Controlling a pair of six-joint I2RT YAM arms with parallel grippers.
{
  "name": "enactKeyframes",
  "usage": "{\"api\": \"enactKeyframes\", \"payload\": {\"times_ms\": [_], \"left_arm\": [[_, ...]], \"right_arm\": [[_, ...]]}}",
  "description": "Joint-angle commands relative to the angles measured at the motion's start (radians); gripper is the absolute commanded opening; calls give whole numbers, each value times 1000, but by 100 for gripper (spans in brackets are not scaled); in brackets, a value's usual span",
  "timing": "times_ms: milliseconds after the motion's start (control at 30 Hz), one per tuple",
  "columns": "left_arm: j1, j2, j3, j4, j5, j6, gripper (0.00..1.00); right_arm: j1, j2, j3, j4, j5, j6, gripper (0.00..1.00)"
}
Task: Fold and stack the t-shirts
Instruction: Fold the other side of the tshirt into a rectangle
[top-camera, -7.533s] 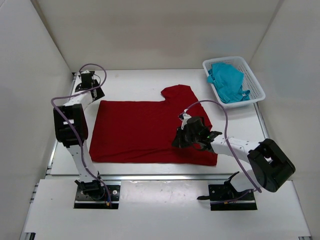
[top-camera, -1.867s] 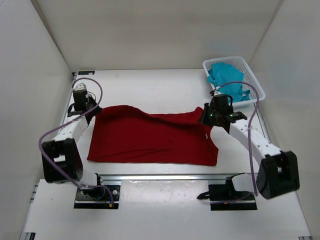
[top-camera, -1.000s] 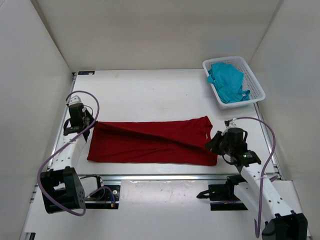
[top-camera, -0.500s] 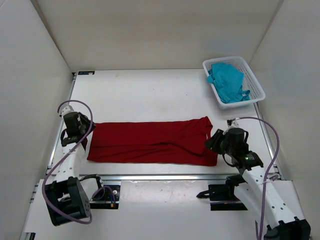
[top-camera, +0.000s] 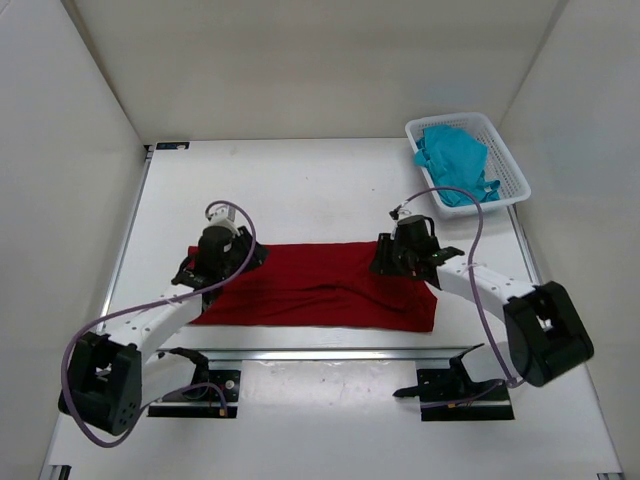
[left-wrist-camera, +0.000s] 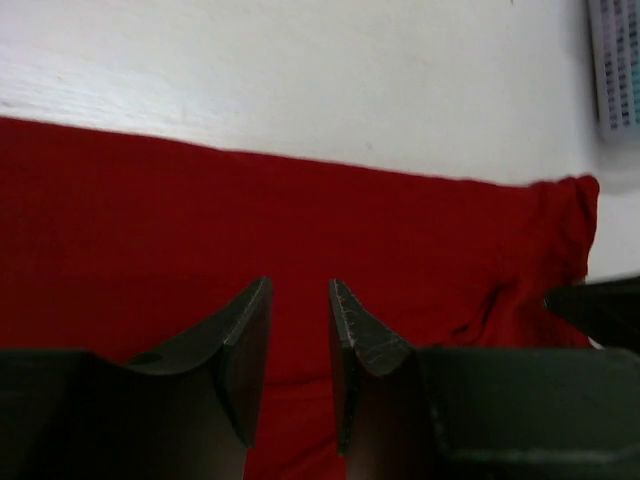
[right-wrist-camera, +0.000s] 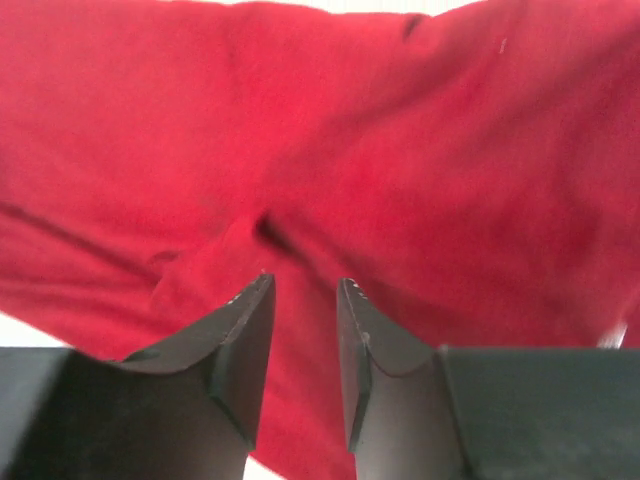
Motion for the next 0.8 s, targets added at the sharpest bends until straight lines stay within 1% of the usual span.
{"api": "enactKeyframes", "payload": {"times_ms": [0, 67, 100, 233, 367, 433, 467, 500, 533, 633, 767], "left_arm": [[-51, -15, -67, 74, 48, -36, 39], [-67, -49, -104, 103, 44, -53, 39], [-77, -56, -128, 115, 46, -64, 39], [-113, -99, -173, 143, 38, -81, 39], [-114, -109, -221, 160, 44, -87, 38], [-94, -121, -244, 190, 62, -110, 39], [-90, -130, -262, 200, 66, -113, 39], [-88, -139, -273, 203, 64, -119, 38], [-84, -144, -276, 198, 64, -121, 38], [-71, -171, -273, 180, 58, -112, 38], [-38, -197, -265, 174, 75, -113, 38]], "right_arm": [[-15, 74, 54, 126, -48, -54, 32], [-26, 97, 52, 136, -61, -53, 36], [-25, 108, 42, 175, -70, -51, 37], [-48, 155, 31, 241, -168, -53, 42], [-57, 178, 28, 270, -229, -68, 44], [-78, 186, 13, 318, -295, -59, 46], [-95, 197, 11, 332, -320, -42, 45], [-100, 209, 13, 326, -343, -36, 40], [-109, 214, 5, 338, -374, -25, 32], [-94, 200, -16, 346, -408, -8, 21], [-46, 157, -61, 309, -398, -5, 11]]}}
